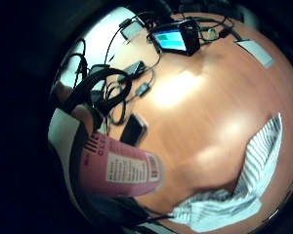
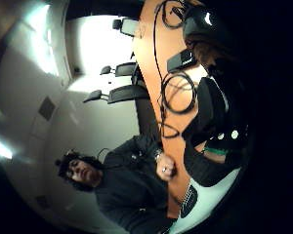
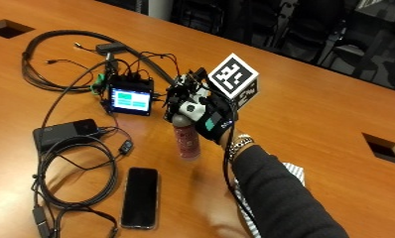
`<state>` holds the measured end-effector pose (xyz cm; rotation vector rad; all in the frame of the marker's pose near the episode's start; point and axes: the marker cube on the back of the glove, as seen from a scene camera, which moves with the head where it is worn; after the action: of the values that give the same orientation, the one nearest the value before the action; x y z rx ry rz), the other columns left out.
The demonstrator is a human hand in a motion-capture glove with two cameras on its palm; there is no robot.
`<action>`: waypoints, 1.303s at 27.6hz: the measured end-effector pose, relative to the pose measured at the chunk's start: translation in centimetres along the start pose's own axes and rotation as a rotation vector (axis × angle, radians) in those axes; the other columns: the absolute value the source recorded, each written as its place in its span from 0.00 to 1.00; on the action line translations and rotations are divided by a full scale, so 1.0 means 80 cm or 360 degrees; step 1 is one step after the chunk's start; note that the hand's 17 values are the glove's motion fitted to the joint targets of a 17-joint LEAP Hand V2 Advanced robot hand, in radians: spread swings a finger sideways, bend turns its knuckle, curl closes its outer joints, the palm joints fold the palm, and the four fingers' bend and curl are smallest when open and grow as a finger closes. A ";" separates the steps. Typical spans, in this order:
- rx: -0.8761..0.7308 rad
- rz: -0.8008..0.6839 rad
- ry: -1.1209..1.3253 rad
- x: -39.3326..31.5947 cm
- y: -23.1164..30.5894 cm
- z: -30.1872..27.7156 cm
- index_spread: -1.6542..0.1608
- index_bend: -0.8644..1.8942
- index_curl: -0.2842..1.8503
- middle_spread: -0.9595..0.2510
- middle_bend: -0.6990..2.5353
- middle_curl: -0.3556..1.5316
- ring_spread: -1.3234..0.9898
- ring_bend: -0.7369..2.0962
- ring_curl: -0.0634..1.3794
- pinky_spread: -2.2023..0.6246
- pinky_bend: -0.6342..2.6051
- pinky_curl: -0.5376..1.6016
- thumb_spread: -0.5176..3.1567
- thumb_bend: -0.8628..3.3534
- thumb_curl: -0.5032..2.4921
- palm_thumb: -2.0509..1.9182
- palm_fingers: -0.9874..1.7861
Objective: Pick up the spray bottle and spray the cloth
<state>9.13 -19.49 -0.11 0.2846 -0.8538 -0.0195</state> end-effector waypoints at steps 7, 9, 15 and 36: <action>0.0516 0.0055 -0.0093 0.073 -0.002 -0.006 0.76 0.38 0.39 0.64 0.34 0.45 0.52 0.46 0.34 0.70 0.34 0.43 0.54 0.21 0.35 0.73 0.81; 0.0683 0.0076 -0.0089 0.092 0.007 -0.007 0.76 0.38 0.39 0.64 0.34 0.45 0.52 0.46 0.34 0.70 0.34 0.43 0.54 0.21 0.35 0.73 0.81; 0.0988 0.0090 0.0055 0.121 0.035 -0.011 0.76 0.38 0.39 0.64 0.34 0.45 0.52 0.46 0.34 0.70 0.34 0.43 0.55 0.21 0.34 0.73 0.81; 0.1200 -0.0038 0.0162 0.092 0.033 -0.037 0.76 0.37 0.39 0.63 0.35 0.46 0.49 0.46 0.35 0.68 0.36 0.43 0.57 0.20 0.31 0.71 0.83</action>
<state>15.96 -17.19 4.20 0.9936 -0.7284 0.2984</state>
